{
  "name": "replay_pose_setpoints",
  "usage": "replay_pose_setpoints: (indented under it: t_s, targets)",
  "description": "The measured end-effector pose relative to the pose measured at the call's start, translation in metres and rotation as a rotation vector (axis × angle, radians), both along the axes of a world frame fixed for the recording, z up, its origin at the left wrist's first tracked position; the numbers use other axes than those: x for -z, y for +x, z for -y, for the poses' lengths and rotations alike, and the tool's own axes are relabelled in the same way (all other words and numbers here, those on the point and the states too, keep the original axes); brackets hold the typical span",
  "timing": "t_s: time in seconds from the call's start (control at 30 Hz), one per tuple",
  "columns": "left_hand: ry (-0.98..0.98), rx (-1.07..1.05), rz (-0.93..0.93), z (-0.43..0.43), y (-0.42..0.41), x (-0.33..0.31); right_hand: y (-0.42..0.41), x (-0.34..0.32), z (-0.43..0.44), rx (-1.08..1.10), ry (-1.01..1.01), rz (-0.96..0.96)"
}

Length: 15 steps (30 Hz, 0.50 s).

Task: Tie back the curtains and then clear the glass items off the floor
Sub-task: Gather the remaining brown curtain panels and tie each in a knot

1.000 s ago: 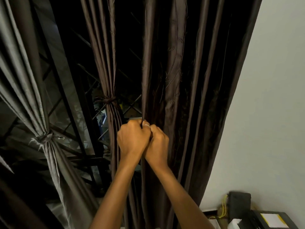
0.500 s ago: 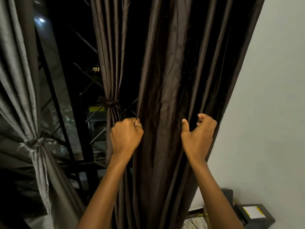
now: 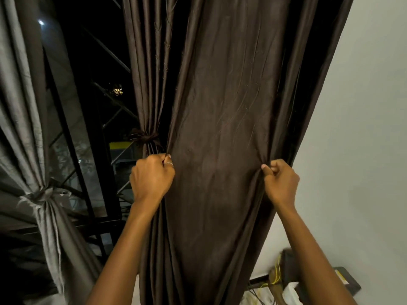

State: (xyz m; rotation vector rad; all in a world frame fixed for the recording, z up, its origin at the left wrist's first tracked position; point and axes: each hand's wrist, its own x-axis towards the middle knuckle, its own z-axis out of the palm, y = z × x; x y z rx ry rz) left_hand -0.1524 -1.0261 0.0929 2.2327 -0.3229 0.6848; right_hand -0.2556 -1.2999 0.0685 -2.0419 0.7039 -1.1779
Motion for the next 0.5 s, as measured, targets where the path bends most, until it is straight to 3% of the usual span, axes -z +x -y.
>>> replay_pose_setpoints:
  t_s: [0.33, 0.5]
  targets:
    - [0.105, 0.058, -0.001, 0.065, -0.050, 0.002, 0.018, 0.026, -0.064, -0.257, -0.184, 0.131]
    - [0.048, 0.186, -0.031, 0.100, -0.062, 0.006, 0.025, 0.030, -0.074, -0.349, -0.164, 0.154]
